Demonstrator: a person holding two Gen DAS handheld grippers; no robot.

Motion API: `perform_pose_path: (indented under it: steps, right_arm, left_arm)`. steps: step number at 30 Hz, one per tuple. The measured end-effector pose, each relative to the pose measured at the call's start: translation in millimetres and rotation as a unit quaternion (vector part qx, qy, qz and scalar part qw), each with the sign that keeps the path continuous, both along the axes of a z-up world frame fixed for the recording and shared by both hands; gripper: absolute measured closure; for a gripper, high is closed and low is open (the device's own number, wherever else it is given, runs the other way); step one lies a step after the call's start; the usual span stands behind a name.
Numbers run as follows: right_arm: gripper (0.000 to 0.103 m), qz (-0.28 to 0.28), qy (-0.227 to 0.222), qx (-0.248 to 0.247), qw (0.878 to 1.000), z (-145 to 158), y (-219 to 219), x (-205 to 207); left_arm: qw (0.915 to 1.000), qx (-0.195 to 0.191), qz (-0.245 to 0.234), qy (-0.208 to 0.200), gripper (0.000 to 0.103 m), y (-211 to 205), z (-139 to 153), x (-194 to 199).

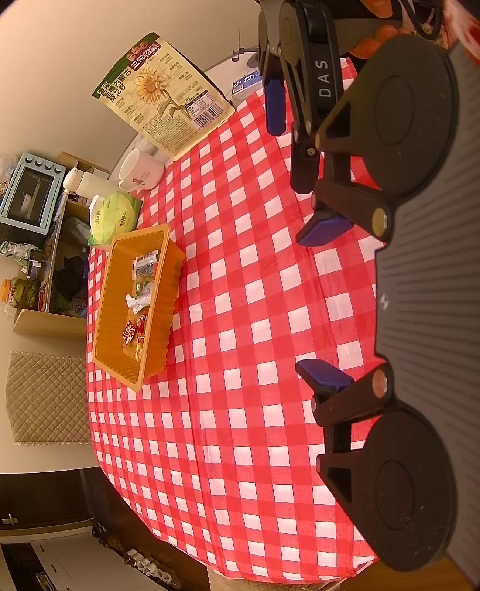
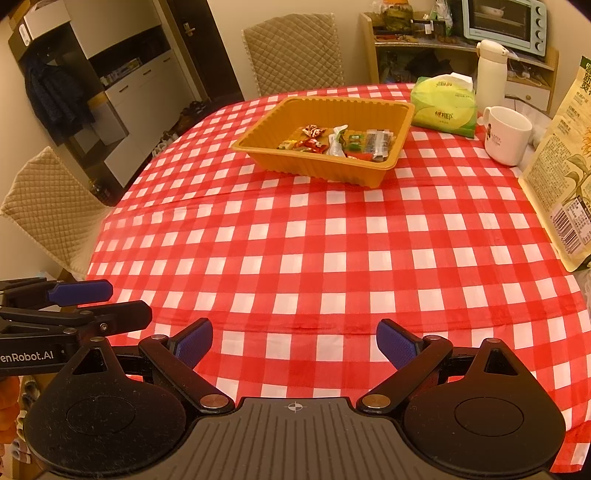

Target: Organize snacks

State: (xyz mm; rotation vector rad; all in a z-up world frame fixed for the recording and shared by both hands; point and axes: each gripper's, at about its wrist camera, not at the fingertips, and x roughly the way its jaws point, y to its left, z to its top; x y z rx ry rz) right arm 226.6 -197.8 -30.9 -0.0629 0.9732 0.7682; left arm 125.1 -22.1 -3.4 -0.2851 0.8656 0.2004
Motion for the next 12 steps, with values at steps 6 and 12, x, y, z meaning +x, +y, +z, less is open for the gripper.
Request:
perform_pose_path:
  steps: [6,12]
  right_arm:
    - [0.008,-0.001,0.001,0.000,1.000,-1,1,1]
    - [0.008,-0.001,0.002,-0.001,1.000,-2,4,2]
  left_arm:
    - [1.0000,-0.002,0.001,0.000,0.038,6,1,4]
    - [1.0000,-0.005,0.004,0.005,0.038,11,-2,11]
